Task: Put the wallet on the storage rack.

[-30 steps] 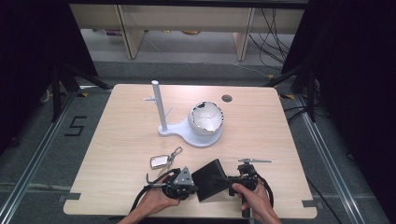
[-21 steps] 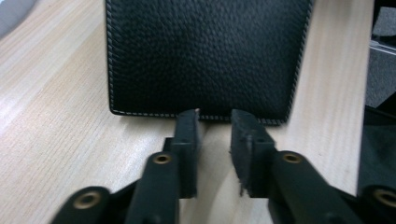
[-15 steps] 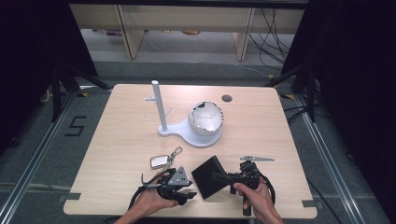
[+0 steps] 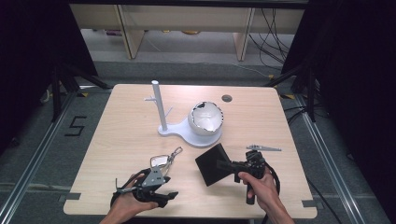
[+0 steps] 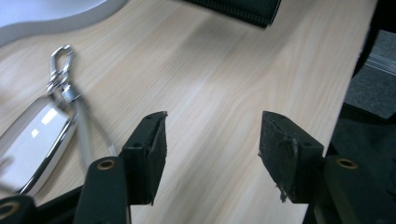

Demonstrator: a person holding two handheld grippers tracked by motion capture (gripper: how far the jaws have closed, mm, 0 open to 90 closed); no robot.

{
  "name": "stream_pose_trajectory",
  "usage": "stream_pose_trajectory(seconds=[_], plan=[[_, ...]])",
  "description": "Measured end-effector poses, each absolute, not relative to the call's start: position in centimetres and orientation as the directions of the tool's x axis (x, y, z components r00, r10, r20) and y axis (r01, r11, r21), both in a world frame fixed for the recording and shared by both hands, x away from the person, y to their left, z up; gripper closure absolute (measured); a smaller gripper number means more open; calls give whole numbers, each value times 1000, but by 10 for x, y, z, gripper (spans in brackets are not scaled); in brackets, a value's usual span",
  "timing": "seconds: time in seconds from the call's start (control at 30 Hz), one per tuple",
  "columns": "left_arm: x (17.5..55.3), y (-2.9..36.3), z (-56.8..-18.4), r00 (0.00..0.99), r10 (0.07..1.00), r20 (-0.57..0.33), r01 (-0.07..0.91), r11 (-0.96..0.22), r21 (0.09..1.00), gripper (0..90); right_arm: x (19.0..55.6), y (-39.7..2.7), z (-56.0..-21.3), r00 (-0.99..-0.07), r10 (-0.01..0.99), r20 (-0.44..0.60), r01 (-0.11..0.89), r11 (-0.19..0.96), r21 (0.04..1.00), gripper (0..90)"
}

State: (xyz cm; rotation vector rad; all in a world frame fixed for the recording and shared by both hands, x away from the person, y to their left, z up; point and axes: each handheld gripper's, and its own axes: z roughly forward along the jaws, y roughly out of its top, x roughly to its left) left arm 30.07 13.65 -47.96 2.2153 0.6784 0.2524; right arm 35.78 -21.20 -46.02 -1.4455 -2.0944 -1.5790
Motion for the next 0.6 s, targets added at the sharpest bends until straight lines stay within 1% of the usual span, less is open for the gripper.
stream_pose_trajectory(seconds=[0.03,0.07,0.13,0.3,0.33,0.47,0.5,0.57,0.6], plan=[[301,141,-480,831,555,-30,394,-550,737,399,360,-213,-458,-506,596,624,762,-30,647,768],[300,143,-481,823,566,-49,410,-532,741,399,364,-215,-458,-527,601,601,739,-27,673,768],[300,148,-482,819,573,-44,416,-538,733,397,369,-218,-456,-525,607,596,733,-32,679,767],[297,157,-484,805,591,-57,435,-521,734,386,377,-225,-447,-494,617,613,744,-65,665,767],[298,159,-485,806,590,-42,429,-534,729,381,380,-227,-446,-502,618,605,733,-67,677,767],[296,162,-487,795,603,-58,446,-518,730,367,390,-232,-437,-518,622,587,705,-78,705,767],[295,162,-488,791,608,-68,452,-507,734,363,391,-233,-433,-511,619,597,711,-86,698,767],[295,163,-489,794,605,-57,451,-524,722,351,396,-234,-427,-499,614,611,714,-107,692,767],[295,164,-489,796,603,-53,447,-527,723,349,400,-235,-425,-508,619,599,704,-102,703,767]])
